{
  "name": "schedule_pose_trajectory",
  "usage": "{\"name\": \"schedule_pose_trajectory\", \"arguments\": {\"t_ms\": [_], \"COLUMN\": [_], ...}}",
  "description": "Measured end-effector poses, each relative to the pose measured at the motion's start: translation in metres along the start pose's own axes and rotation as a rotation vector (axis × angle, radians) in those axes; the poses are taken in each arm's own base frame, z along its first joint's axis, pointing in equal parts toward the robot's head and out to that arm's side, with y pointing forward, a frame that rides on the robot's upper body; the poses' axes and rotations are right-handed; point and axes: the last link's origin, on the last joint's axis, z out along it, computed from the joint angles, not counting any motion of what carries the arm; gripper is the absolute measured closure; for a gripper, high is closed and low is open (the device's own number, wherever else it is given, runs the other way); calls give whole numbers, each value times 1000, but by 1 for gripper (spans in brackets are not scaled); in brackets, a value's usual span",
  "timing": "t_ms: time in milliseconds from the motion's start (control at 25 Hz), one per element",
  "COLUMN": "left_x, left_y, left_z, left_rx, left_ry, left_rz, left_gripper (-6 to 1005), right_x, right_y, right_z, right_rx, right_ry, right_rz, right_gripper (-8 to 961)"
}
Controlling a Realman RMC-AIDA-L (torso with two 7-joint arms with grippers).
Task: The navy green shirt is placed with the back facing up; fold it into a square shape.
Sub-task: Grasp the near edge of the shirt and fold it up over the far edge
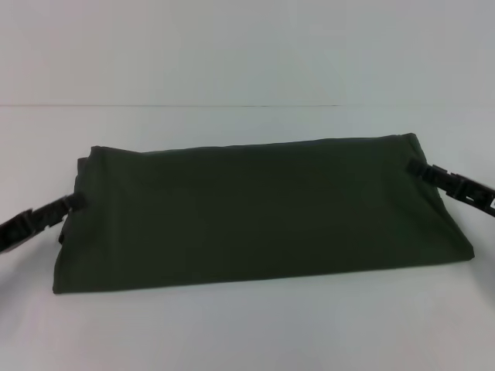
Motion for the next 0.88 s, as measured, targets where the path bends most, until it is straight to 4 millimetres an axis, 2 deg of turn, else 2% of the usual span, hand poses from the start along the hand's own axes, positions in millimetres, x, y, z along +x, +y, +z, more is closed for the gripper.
{"name": "schedule_pose_trajectory", "arguments": {"t_ms": [40, 240, 880], "left_x": [-1, -5, -15], "left_y": [-2, -9, -18], "left_z": [-5, -21, -20], "left_rx": [15, 71, 131], "left_ry": [-21, -129, -218], "left_rz": [-3, -9, 30], "left_gripper": [97, 91, 91], "right_x": [2, 6, 10], "right_y": [-1, -3, -3], "right_z": [-1, -5, -6], "right_rx": [2, 8, 6], "right_ry": [6, 19, 40], "right_rz": [-2, -1, -7], "right_gripper": [185, 186, 186]}}
